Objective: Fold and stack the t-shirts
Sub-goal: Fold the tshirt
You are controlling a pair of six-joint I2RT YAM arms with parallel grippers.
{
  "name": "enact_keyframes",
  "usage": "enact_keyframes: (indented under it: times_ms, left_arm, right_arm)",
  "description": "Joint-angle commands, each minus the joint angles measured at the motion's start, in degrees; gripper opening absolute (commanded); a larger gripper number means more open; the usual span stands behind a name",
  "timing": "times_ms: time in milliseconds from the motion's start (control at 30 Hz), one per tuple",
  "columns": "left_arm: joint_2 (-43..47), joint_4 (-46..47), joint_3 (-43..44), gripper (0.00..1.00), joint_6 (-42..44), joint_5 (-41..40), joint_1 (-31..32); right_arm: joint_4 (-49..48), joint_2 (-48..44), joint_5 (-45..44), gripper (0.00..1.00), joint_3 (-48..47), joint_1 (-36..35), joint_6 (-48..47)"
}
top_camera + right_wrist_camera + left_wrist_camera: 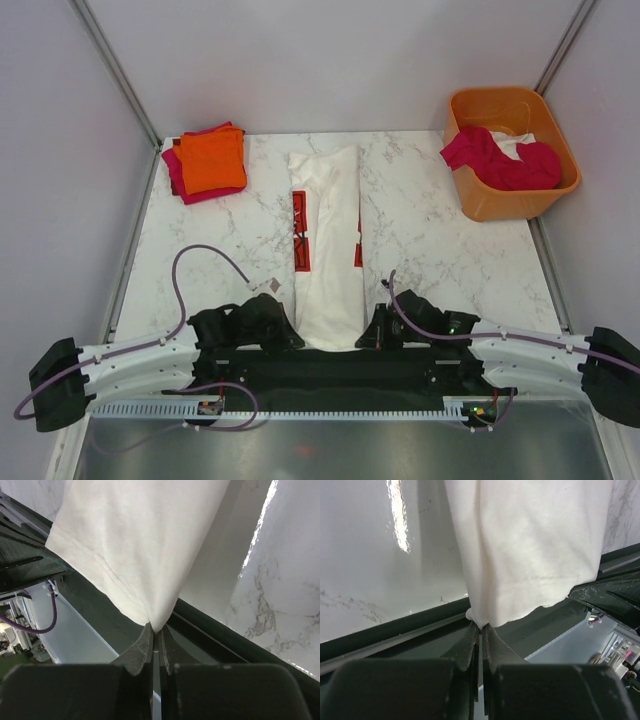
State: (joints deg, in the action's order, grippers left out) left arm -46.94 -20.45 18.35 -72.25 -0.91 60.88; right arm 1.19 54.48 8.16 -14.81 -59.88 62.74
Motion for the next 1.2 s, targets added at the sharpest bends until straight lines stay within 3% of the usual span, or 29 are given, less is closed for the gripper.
enact_keyframes:
  times_ms: [0, 167, 400, 600, 967, 1167]
  left_arm:
    - [3.1, -4.4, 1.4, 0.02, -2.5, 0.0, 2.0]
    - [4.9, -10.0, 5.7, 0.02, 0.0, -6.7, 2.2]
    - [-3.7, -14.4, 20.1, 0.02, 8.8, -15.1, 2.0]
    - [-8.3, -16.3, 28.8, 0.02, 14.0, -19.5, 0.2]
    - [-21.9, -15.4, 41.9, 0.02, 30.4, -12.4, -18.1]
    - [-31.0, -13.6, 48.5, 0.02, 35.2, -9.1, -23.5]
  right_arm:
    - [6.7, -4.7, -2.2, 0.0, -2.2, -1.1, -0.3]
    - [14.4, -8.7, -10.0, 0.0, -7.5, -1.1, -3.3]
    - [20.7, 2.6, -16.7, 0.0, -21.9, -0.7, -11.8]
    - [23.9, 6.3, -20.6, 0.0, -30.2, 4.8, -18.3]
    - [22.8, 18.1, -15.6, 0.0, -43.3, 17.4, -30.2]
    - [21.3, 26.2, -12.6, 0.0, -49.2, 22.7, -33.3]
